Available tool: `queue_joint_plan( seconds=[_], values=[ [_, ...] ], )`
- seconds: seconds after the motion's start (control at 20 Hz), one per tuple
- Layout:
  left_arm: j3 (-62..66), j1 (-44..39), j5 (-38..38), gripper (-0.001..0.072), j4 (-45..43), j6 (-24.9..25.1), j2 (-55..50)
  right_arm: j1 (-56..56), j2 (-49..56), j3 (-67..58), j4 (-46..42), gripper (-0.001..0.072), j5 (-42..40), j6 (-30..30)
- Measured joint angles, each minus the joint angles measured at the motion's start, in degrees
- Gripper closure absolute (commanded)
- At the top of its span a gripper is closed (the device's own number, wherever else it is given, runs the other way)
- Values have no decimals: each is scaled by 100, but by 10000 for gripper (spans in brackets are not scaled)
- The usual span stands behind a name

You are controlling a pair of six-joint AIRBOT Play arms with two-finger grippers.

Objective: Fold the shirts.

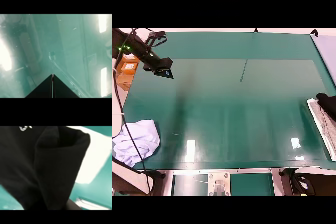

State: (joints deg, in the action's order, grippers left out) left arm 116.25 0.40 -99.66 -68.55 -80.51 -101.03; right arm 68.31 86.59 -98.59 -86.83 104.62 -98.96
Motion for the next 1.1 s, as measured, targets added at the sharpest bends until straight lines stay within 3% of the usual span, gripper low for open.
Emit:
queue_joint_plan(
  seconds=[0.1,0.25,0.3,0.35,0.45,0.8,1.1],
  values=[
    [0,0,0,676,0,0,0,4,9,479,-413,202,-20,-20],
    [0,0,4,677,0,0,0,11,50,1163,-769,187,-125,-37],
    [0,0,11,677,0,0,0,11,85,1307,-857,191,-149,-42],
    [0,0,28,676,0,0,0,0,118,1394,-896,289,-164,-44],
    [0,0,114,677,0,-2,0,-153,162,1460,-914,616,-240,-48],
    [-302,-133,396,678,46,-195,343,-1875,9,1246,662,694,-1331,372],
    [-2625,-581,1005,678,-11,-304,1932,-4181,-918,2398,1373,695,-2347,1008]
  ],
)
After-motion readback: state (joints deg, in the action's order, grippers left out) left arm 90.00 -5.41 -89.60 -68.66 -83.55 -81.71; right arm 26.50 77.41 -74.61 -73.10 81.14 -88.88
